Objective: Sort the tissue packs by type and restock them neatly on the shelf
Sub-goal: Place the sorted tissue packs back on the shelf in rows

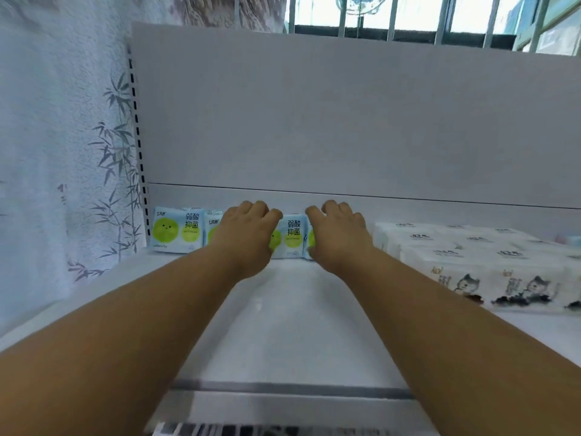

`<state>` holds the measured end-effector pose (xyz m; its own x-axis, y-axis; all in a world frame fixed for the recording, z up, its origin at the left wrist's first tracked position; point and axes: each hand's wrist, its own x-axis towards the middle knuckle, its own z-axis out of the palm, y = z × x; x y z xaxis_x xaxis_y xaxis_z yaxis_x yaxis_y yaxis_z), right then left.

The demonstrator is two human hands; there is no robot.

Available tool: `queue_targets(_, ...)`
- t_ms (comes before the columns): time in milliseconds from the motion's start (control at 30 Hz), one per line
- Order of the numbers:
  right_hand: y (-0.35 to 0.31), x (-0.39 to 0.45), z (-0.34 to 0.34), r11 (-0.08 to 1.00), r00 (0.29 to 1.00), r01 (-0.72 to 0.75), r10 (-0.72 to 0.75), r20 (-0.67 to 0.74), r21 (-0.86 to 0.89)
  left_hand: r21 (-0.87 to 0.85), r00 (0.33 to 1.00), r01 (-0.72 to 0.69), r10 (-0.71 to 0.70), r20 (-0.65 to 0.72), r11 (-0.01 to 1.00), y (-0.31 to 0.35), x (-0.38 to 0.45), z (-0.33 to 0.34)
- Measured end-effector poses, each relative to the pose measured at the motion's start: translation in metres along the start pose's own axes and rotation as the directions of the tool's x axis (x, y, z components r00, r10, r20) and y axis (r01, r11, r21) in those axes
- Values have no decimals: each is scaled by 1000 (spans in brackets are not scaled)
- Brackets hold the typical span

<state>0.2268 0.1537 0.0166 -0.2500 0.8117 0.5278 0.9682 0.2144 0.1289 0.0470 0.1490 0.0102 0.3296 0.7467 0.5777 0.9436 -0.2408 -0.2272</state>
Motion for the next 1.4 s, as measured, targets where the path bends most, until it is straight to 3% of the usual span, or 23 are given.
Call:
queue_targets(167, -20, -52, -13, 984, 995, 102, -99, -28, 144, -9, 985, 171, -170, 31, 985, 27, -60, -38)
queue_targets(500, -82, -175, -79, 847, 951, 299, -303, -64, 439, -6, 862, 504, -502, 75, 864, 77, -235, -141)
queue_targets(667, -155, -261, -118, 732, 903, 410, -410, -128, 544, -39, 784, 619, -620, -10, 784, 83, -350, -186)
queue_targets(867, -281, -382, -141, 571, 829, 472, -547, -116, 672, 128, 653, 751, -757, 4, 648, 72, -545, -237)
queue_targets(1000, -359, -465, -136, 439, 750, 481, -655, -97, 759, 197, 529, 829, -848, 34, 524, 76, -660, -251)
queue_targets(1100, -408, -514, -116, 363, 665, 495, -743, -75, 789, 228, 389, 895, -921, 25, 384, 77, -727, -238)
queue_targets(1400, -544, -644, 35, 208, 352, 459, -935, 38, 864, 264, -35, 965, -993, 114, -4, 90, -912, -115)
